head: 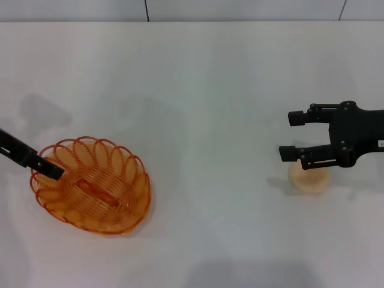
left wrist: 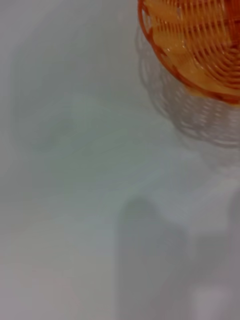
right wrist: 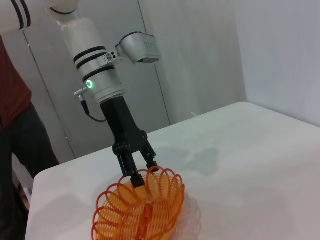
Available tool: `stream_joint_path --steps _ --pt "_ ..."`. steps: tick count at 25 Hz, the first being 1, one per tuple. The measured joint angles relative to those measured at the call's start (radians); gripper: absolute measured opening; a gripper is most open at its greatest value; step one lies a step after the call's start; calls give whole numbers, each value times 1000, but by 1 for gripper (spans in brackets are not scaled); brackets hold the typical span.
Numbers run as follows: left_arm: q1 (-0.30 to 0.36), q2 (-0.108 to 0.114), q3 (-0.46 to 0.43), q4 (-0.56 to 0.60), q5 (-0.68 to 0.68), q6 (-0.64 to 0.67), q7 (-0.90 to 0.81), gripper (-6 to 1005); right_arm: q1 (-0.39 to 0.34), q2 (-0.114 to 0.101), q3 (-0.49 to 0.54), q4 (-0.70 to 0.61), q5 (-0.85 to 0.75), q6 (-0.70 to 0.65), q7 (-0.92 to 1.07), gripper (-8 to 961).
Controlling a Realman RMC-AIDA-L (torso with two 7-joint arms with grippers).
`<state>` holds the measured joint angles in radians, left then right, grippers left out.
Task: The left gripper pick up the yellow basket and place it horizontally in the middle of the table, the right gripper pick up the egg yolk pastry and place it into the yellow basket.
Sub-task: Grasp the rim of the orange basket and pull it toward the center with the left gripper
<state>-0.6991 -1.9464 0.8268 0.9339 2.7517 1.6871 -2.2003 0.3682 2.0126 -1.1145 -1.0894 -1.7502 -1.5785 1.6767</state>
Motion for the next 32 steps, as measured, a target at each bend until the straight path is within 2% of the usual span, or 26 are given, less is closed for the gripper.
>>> stream_joint_path --steps 7,15,26,31,32 --pt "-31 -2 1 -33 35 -6 -16 876 2 0 -1 1 0 0 0 813" --pt "-37 -18 6 -46 53 -33 -17 876 3 0 -5 2 -1 0 0 813" --pt "-45 -35 9 -80 54 -71 -15 743 4 0 -14 2 -1 0 0 813" --pt "-50 -39 10 -83 52 -73 -8 544 4 0 -14 1 -1 0 0 813" --pt "-50 -39 10 -83 52 -73 -8 540 4 0 -13 0 -1 0 0 813"
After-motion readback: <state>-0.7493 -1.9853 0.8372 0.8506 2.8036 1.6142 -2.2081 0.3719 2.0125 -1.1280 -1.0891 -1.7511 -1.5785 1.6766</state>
